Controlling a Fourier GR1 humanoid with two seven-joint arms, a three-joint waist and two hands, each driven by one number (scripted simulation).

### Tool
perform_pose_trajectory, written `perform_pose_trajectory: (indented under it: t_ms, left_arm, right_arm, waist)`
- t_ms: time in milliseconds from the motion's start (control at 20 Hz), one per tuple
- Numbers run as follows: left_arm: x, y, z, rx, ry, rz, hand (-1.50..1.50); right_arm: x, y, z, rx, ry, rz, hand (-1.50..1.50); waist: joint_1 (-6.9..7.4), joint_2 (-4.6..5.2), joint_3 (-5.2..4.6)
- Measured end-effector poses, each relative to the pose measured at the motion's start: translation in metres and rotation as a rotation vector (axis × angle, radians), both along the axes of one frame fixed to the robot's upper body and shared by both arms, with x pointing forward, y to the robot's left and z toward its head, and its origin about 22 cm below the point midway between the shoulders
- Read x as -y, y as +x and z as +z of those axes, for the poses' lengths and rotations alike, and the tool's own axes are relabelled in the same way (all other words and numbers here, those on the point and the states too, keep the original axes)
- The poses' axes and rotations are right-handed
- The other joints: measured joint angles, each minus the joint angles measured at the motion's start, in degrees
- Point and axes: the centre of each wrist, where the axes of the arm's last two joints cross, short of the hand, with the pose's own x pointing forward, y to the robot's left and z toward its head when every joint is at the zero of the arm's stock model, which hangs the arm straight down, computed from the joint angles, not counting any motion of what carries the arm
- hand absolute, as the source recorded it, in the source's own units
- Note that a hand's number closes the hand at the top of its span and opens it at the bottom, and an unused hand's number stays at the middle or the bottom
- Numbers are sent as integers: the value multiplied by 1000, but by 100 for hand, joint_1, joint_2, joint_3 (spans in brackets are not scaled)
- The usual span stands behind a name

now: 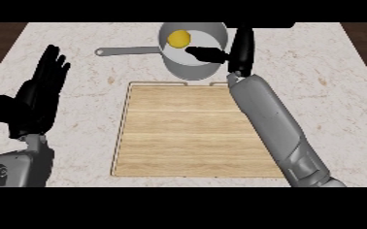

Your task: Pick the lemon from the tray and place it in the pot

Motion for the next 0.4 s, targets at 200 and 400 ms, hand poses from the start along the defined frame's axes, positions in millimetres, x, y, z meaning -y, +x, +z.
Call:
perform_pose_trajectory:
  t_ms: [200,400]
  left_arm:
    - [-4,0,4,0,0,2,0]
    - [-8,-2,2,1,-5,8,0]
  right_arm:
    - [16,-8,-6,0,0,18,-150]
    - [31,-17,-6,-2,-13,36,-150]
  waist:
    - [-27,-9,-1]
    - [-40,-12,-2]
